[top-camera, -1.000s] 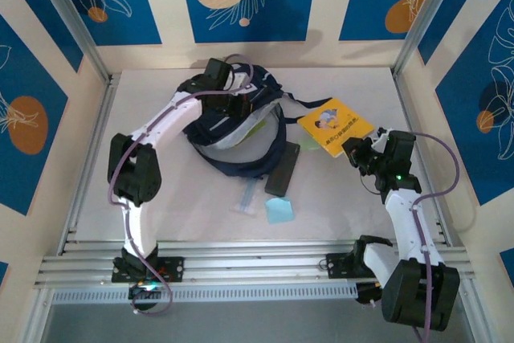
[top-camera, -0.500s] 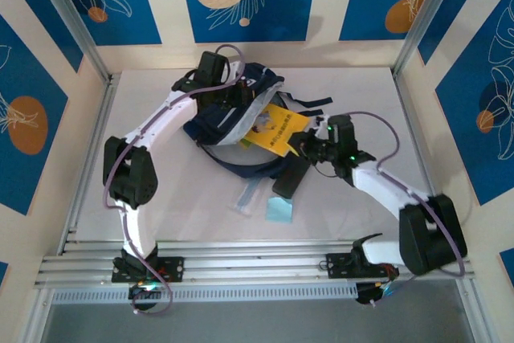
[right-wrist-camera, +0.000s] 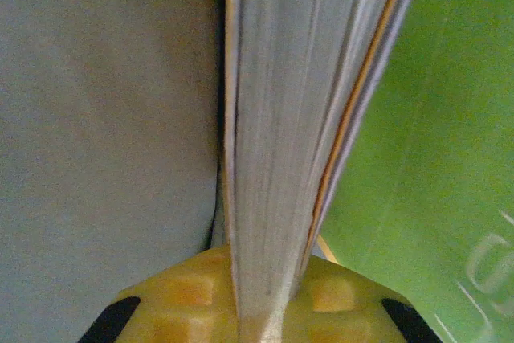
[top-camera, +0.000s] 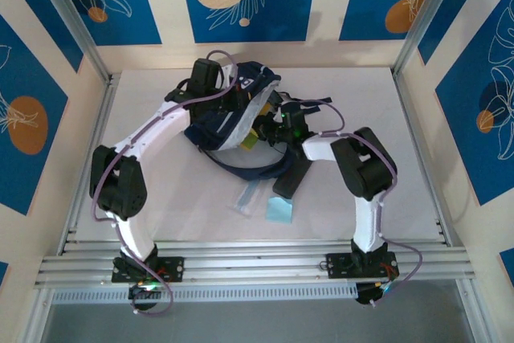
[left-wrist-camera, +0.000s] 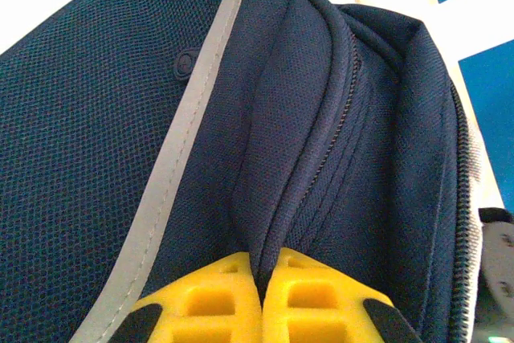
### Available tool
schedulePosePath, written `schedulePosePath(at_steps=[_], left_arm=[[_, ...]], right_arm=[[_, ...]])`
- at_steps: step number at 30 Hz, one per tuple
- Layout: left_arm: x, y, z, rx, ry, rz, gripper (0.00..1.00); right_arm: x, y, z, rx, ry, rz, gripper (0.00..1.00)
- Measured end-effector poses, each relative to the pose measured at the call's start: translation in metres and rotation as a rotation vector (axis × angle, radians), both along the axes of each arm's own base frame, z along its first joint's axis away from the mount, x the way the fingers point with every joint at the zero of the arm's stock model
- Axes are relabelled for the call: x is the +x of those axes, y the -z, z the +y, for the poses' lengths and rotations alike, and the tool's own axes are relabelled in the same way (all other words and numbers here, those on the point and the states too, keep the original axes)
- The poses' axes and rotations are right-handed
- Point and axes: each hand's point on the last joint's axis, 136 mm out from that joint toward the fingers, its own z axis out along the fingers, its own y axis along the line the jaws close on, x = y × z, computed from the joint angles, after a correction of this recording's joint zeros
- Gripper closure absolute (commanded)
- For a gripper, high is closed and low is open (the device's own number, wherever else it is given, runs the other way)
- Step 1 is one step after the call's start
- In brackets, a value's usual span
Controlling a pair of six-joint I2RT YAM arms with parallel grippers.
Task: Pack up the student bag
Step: Place the book in the student bag, then close the student bag at the top-center of the table.
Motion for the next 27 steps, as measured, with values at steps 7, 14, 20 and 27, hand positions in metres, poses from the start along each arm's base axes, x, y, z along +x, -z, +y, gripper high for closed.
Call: schedulePosePath(at_steps=[7, 14, 20, 27], left_arm=[[0.004, 0.009, 0.005, 0.002, -0.036, -0.012, 1.00], [0.007, 0.016, 0.007, 0.010, -0.052, -0.022, 0.67], [0.014, 0.010, 0.013, -0.020, -0.072, -0.070, 0.28], [-0.014, 0.052, 0.059, 0.015, -0.179, -0.018, 0.25]], right_arm=[[-0.016, 0.005, -0.013, -0.007, 0.029, 0.074, 0.54], [-0.064, -0.048, -0.071, -0.069, 0.068, 0.042, 0.39], [-0.098, -0.075, -0.115, -0.217, 0.099, -0.019, 0.11], [-0.116, -0.062, -0.146, -0.355, 0.127, -0.035, 0.01]])
